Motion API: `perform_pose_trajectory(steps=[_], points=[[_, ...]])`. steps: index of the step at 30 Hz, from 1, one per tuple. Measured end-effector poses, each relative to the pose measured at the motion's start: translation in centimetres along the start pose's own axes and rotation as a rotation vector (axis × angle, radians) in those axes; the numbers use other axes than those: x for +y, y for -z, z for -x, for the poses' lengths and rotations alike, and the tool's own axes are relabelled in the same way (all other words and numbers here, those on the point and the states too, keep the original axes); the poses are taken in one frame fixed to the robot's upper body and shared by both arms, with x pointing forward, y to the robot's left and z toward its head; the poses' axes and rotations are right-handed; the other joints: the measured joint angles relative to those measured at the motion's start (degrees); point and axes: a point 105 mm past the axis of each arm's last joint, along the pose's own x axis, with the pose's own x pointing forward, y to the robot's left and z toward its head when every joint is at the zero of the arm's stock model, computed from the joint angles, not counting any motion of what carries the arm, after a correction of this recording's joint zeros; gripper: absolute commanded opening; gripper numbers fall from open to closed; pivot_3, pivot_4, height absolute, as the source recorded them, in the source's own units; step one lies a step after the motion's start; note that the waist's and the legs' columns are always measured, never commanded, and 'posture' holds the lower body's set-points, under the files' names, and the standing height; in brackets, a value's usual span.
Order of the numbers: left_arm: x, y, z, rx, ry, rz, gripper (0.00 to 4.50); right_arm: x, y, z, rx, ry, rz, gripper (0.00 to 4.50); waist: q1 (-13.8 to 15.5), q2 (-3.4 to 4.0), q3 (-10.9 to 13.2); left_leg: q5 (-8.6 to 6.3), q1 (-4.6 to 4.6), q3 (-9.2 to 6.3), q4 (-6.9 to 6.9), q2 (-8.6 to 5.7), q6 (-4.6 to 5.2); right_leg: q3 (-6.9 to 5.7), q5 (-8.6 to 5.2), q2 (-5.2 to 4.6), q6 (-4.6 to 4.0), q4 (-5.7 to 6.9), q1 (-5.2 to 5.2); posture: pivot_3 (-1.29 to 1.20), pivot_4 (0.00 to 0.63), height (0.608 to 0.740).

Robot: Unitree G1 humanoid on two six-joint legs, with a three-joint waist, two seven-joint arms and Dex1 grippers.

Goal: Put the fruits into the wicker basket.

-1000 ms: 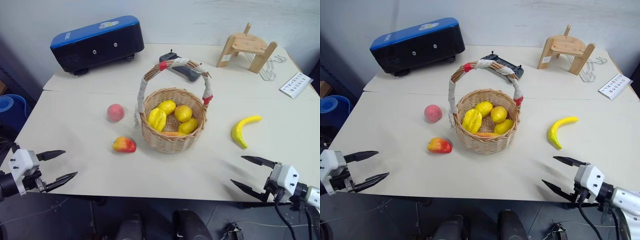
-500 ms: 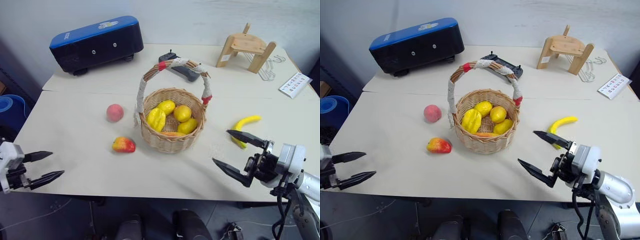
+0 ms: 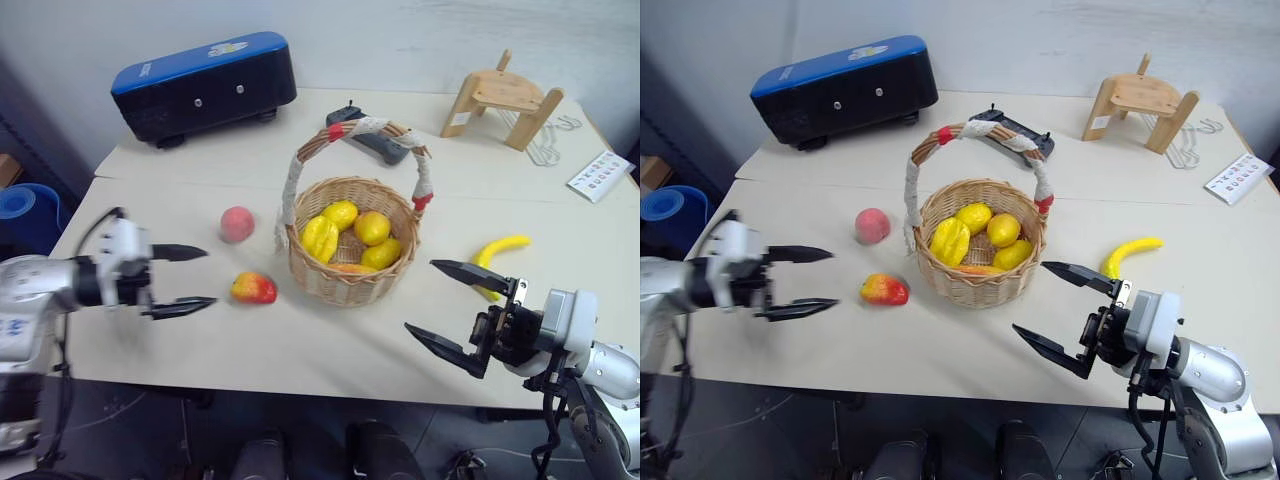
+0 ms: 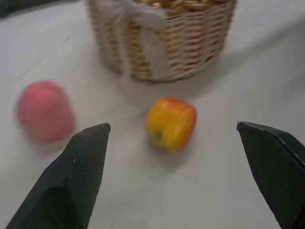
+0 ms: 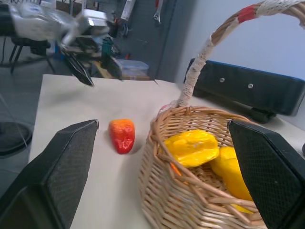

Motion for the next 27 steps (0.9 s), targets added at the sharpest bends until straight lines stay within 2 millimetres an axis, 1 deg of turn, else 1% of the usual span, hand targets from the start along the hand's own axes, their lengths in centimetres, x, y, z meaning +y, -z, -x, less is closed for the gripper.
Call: perform_pose_trajectory(steps=[2, 4, 6, 9, 12, 14, 15, 17, 19, 20, 21, 23, 24, 25, 26, 27], points=[[0.3, 0.6, -2.0, 0.017, 0.06, -0.016, 4.5, 0.0, 0.1, 0.0, 0.006, 0.0, -0.004, 4.47, -0.6, -0.01, 0.0, 0.02, 0.01, 0.06, 0.1, 0.04, 0.02, -0.06, 0.0, 0.03, 0.01, 0.05, -0.05, 0.0, 0.15, 0.74], [0.5, 1.5, -3.3, 0.055, 0.103, -0.03, 4.5, -0.1, 0.1, 0.0, 0.01, 0.004, -0.003, 4.47, -0.7, -0.01, 0.0, 0.01, 0.02, 0.11, 0.15, 0.07, 0.03, -0.15, 0.0, 0.04, 0.01, 0.06, -0.08, 0.0, 0.15, 0.74], [1.0, 2.3, -4.1, 0.079, 0.109, -0.027, 4.5, -0.3, 0.2, -0.1, 0.015, 0.013, -0.003, 4.47, -0.6, -0.01, 0.0, 0.01, -0.01, 0.09, 0.22, 0.08, 0.03, -0.22, 0.0, 0.03, 0.01, 0.07, -0.1, 0.0, 0.15, 0.74], [1.6, 3.4, -5.1, 0.091, 0.099, -0.009, 3.96, -0.6, 0.2, -0.2, 0.025, 0.041, -0.012, 4.5, -0.4, -0.01, 0.0, -0.03, -0.09, 0.03, 0.36, 0.07, 0.1, -0.28, 0.01, -0.03, 0.01, 0.11, -0.09, 0.0, 0.15, 0.74], [1.4, 4.1, -5.2, 0.099, 0.116, -0.006, 3.05, -0.9, 0.2, -0.4, 0.034, 0.07, -0.015, 4.5, -0.4, -0.01, 0.0, -0.04, -0.12, 0.01, 0.38, 0.07, 0.1, -0.31, 0.01, -0.07, 0.02, 0.12, -0.09, 0.0, 0.15, 0.74], [1.1, 4.2, -5.1, 0.103, 0.136, -0.024, 2.48, -0.9, -0.1, -0.6, 0.034, 0.082, -0.009, 4.5, -0.4, -0.01, 0.0, -0.04, -0.12, -0.04, 0.4, 0.07, 0.1, -0.36, 0.01, -0.09, 0.02, 0.11, -0.09, 0.0, 0.15, 0.74], [1.0, 4.2, -5.0, 0.106, 0.144, -0.032, 2.28, -1.0, -0.2, -0.7, 0.034, 0.087, -0.007, 4.5, -0.4, -0.01, 0.0, -0.04, -0.12, -0.07, 0.4, 0.07, 0.1, -0.38, 0.01, -0.09, 0.02, 0.12, -0.09, 0.0, 0.15, 0.74], [1.0, 4.1, -4.7, 0.101, 0.151, -0.039, 2.19, -1.1, -0.2, -0.7, 0.038, 0.099, -0.01, 4.5, -0.4, -0.01, 0.0, -0.04, -0.12, -0.08, 0.4, 0.07, 0.09, -0.39, 0.01, -0.09, 0.02, 0.12, -0.08, 0.0, 0.15, 0.74], [0.5, 3.2, -4.3, 0.049, 0.18, -0.025, 2.19, -1.2, 0.0, -0.7, 0.047, 0.114, -0.013, 4.5, -0.4, -0.01, 0.0, -0.04, -0.14, -0.11, 0.4, 0.08, 0.09, -0.4, 0.01, -0.11, 0.02, 0.14, -0.08, 0.0, 0.15, 0.74], [0.2, 2.0, -4.2, -0.005, 0.194, -0.004, 2.19, -1.3, 0.0, -0.6, 0.055, 0.126, -0.013, 4.5, -0.4, -0.01, 0.0, -0.04, -0.17, -0.15, 0.42, 0.08, 0.09, -0.41, 0.01, -0.11, 0.02, 0.14, -0.08, 0.0, 0.15, 0.74], [0.0, 0.7, -4.2, -0.05, 0.207, 0.0, 2.19, -1.4, 0.1, -0.5, 0.062, 0.137, -0.012, 4.5, -0.4, -0.01, 0.0, -0.03, -0.21, -0.22, 0.42, 0.09, 0.08, -0.43, 0.01, -0.11, 0.02, 0.29, -0.08, 0.0, 0.15, 0.74], [-0.2, -2.8, -4.5, -0.159, 0.205, -0.023, 2.19, -1.9, 0.0, -0.1, 0.072, 0.183, -0.003, 4.5, -0.2, -0.02, 0.0, -0.03, -0.26, -0.47, 0.5, 0.03, 0.08, -0.43, 0.04, -0.15, 0.07, 0.35, -0.03, 0.0, 0.15, 0.74], [-0.1, -4.9, -4.9, -0.213, 0.179, -0.039, 2.19, -2.3, -0.2, 0.2, 0.075, 0.218, 0.005, 4.5, 0.1, -0.02, 0.0, -0.04, -0.26, -0.61, 0.56, -0.01, 0.08, -0.42, 0.1, -0.15, 0.18, 0.3, 0.01, 0.0, 0.15, 0.74], [0.0, -6.4, -5.4, -0.254, 0.159, -0.052, 2.19, -2.5, -0.2, 0.4, 0.076, 0.243, 0.01, 4.5, 0.4, -0.02, 0.0, -0.04, -0.23, -0.68, 0.57, -0.03, 0.08, -0.39, 0.11, -0.15, 0.2, 0.25, 0.06, 0.0, 0.15, 0.74], [0.4, -7.9, -6.4, -0.284, 0.112, -0.034, 2.19, -2.8, -0.3, 0.9, 0.079, 0.274, 0.014, 4.5, 0.9, -0.01, 0.0, -0.04, -0.23, -0.7, 0.57, -0.05, 0.08, -0.38, 0.11, -0.12, 0.2, 0.13, 0.13, 0.0, 0.15, 0.74], [0.5, -8.7, -6.9, -0.3, 0.085, -0.021, 2.19, -2.9, -0.3, 1.0, 0.08, 0.287, 0.013, 4.5, 1.0, -0.01, 0.0, -0.03, -0.24, -0.73, 0.56, -0.06, 0.07, -0.37, 0.11, -0.11, 0.21, 0.08, 0.16, 0.0, 0.15, 0.74]])
